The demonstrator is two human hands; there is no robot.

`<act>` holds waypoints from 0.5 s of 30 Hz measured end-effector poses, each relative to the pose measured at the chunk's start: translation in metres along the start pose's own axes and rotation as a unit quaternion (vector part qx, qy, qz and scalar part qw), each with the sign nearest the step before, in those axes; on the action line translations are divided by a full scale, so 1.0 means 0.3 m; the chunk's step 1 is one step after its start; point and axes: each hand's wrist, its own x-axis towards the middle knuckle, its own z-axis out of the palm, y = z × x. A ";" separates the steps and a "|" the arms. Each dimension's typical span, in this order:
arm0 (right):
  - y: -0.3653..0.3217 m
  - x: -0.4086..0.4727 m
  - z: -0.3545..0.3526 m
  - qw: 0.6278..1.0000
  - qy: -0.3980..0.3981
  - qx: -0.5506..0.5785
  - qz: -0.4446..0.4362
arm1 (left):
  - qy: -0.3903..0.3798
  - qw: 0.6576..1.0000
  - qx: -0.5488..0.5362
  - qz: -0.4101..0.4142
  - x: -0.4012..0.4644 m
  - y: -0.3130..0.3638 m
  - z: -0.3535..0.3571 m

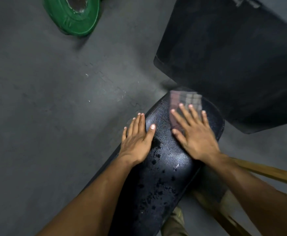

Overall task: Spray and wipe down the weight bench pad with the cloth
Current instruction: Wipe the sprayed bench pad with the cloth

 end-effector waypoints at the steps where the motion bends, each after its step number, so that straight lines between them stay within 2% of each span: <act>1: 0.041 0.019 -0.008 0.999 0.008 0.000 0.033 | -0.003 1.000 0.000 0.001 0.002 -0.002 -0.001; 4: 0.079 0.136 -0.043 0.992 0.017 0.045 0.117 | -0.007 1.000 -0.001 0.001 0.000 -0.002 -0.002; 6: 0.031 0.207 -0.058 0.987 0.028 0.068 0.142 | -0.002 1.000 -0.006 -0.001 0.001 0.001 -0.001; 8: -0.060 0.218 -0.060 0.993 0.028 0.062 0.101 | -0.003 1.000 -0.028 -0.009 0.003 0.003 -0.007; 12: -0.235 0.031 0.019 0.998 0.007 0.039 -0.047 | -0.012 0.996 -0.085 -0.020 0.007 -0.002 -0.014; 15: -0.215 -0.136 0.078 0.995 -0.011 0.018 -0.100 | -0.006 0.991 -0.132 -0.033 0.010 -0.005 -0.016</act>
